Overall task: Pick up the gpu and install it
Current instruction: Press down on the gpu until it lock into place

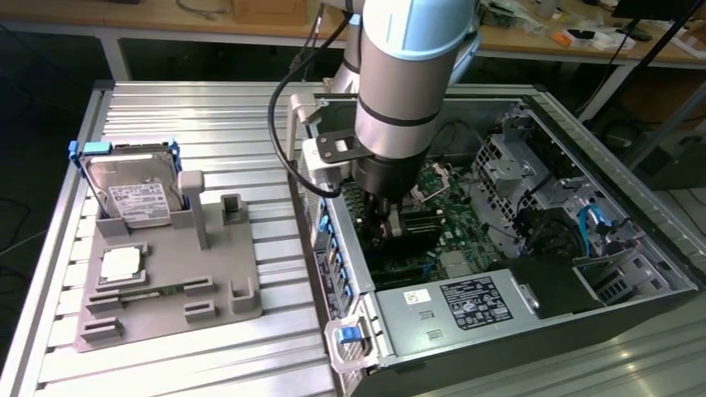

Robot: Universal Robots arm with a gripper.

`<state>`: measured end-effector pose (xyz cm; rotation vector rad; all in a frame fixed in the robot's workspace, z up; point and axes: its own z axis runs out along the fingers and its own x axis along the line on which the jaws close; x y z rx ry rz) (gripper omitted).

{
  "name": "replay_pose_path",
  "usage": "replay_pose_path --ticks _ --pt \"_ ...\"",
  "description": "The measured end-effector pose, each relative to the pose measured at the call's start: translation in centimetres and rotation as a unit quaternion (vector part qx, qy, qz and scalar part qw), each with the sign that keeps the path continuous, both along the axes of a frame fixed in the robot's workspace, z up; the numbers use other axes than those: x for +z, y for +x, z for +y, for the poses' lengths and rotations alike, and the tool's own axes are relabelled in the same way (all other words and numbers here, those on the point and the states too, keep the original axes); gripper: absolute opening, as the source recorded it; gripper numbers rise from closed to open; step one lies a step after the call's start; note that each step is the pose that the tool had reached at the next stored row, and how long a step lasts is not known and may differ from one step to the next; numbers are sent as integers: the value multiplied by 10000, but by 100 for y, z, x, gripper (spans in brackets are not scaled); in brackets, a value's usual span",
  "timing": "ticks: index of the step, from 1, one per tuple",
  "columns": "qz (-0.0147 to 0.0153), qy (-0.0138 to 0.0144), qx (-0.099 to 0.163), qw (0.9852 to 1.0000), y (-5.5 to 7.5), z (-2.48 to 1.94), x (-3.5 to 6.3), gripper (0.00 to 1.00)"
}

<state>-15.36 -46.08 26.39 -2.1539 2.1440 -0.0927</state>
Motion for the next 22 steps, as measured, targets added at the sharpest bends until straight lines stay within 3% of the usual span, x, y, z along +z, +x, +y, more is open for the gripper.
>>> replay_pose_path --ticks 2,3,5,10,22 --pt "1 0 0 10000 2 6 36 11" --pt "-10 14 0 10000 3 10 66 11" --pt "-4 -6 0 10000 0 10 164 11" --pt "-9 -13 0 10000 0 13 295 11" --pt "-11 -14 0 10000 0 16 369 11"
